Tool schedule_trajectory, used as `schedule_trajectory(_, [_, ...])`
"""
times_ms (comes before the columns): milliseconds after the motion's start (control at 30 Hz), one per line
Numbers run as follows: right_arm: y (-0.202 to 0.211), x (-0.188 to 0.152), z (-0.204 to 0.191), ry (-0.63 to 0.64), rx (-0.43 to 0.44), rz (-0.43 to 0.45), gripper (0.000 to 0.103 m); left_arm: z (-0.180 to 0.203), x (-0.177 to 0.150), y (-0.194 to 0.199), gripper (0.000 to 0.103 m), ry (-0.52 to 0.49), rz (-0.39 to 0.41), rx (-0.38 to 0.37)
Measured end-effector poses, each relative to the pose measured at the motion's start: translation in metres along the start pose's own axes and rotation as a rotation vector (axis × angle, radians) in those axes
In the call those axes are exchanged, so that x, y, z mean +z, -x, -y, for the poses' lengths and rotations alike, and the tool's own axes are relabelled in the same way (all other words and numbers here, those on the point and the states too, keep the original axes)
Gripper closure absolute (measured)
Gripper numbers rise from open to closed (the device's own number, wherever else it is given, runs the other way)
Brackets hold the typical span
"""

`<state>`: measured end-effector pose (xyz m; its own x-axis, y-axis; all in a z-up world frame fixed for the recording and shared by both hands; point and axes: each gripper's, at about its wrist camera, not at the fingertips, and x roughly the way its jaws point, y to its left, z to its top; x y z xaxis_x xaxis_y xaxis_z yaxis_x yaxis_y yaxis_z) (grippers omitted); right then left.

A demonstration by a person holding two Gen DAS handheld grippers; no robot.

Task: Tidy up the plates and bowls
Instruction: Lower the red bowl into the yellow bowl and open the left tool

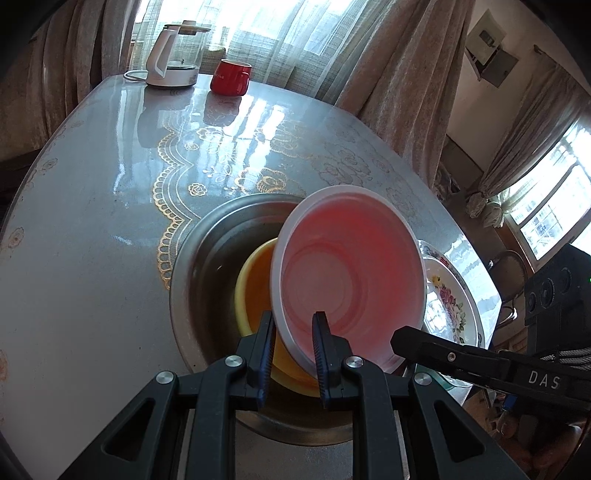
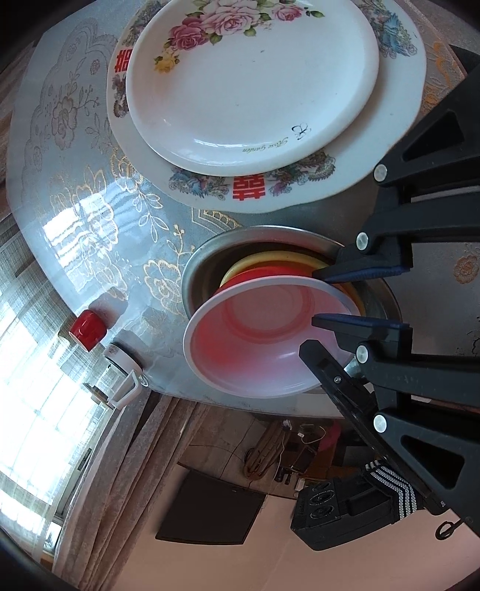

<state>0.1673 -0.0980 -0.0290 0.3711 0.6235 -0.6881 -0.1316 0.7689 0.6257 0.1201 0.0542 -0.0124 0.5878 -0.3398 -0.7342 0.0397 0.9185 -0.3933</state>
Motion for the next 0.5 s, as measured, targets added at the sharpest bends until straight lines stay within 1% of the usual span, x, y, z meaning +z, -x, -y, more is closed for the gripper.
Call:
schedule_trajectory(233, [0.0036, -0.001, -0.0006, 0.004, 0.004, 0.009, 0.087, 0.0027, 0.0, -0.0004, 0.084, -0.014, -0.007, 0.028])
schedule_trajectory(500, [0.0063, -0.0007, 0.0031, -0.001, 0.022, -0.003, 0.087, 0.003, 0.0, 0.0014, 0.084, 0.004, -0.02, 0.02])
